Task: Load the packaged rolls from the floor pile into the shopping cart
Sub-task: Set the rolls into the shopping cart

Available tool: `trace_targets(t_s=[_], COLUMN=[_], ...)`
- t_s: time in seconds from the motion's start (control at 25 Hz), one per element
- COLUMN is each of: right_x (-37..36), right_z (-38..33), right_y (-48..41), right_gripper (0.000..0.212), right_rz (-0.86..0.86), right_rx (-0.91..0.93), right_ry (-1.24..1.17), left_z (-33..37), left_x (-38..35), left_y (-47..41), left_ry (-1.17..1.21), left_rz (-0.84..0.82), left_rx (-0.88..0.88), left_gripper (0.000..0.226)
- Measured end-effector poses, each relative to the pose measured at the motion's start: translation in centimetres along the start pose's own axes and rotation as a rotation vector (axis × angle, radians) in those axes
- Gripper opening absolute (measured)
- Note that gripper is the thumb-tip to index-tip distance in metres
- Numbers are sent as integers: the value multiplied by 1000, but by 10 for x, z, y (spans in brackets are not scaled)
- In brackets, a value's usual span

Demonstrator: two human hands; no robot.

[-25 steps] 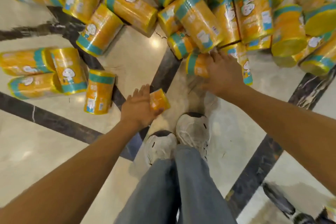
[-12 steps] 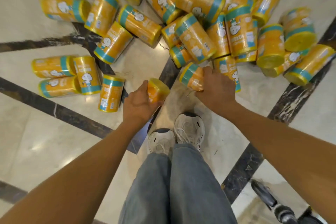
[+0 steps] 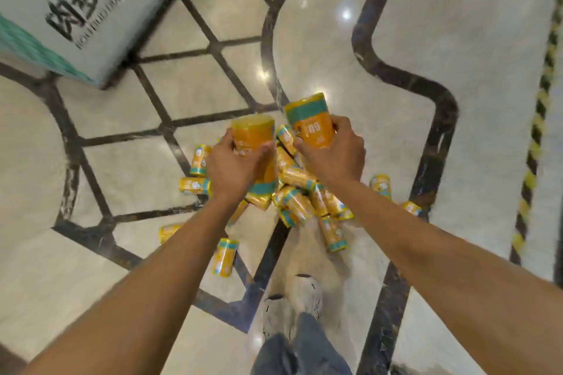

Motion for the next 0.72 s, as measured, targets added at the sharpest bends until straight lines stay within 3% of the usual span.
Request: trace_targets(t_s=[0.12, 0.24, 0.4, 0.52, 0.72], right_x=[101, 203, 310, 382, 468], right_z=[-95, -180, -256, -277, -251], right_y=[-11, -11, 10, 39, 108], right_gripper=[65, 62, 63, 59, 50], right_rz=[121, 246, 392, 513, 732], right_rx=[55, 146, 267, 307, 267], right_ry=[-121, -271, -397, -457, -507], left_z=[129, 254, 384, 450, 504], left_x=[67, 126, 184, 211, 203], left_y=[-11, -8, 19, 57, 122], left_ry=[74, 194, 334, 423, 539], left_rz=[69, 111, 98, 32, -266], left_rx=[-98, -218, -420, -571, -689], left_gripper=[58, 65, 41, 39, 45])
Point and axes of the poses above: each hand's wrist, its own y-axis away from the middle knuckle, its own x-axis out of the back of the hand, z = x × y, the point moved 10 cm from there along -y, towards the middle knuckle, and after that the axes turned 7 degrees about z, right-handed, at the moved point
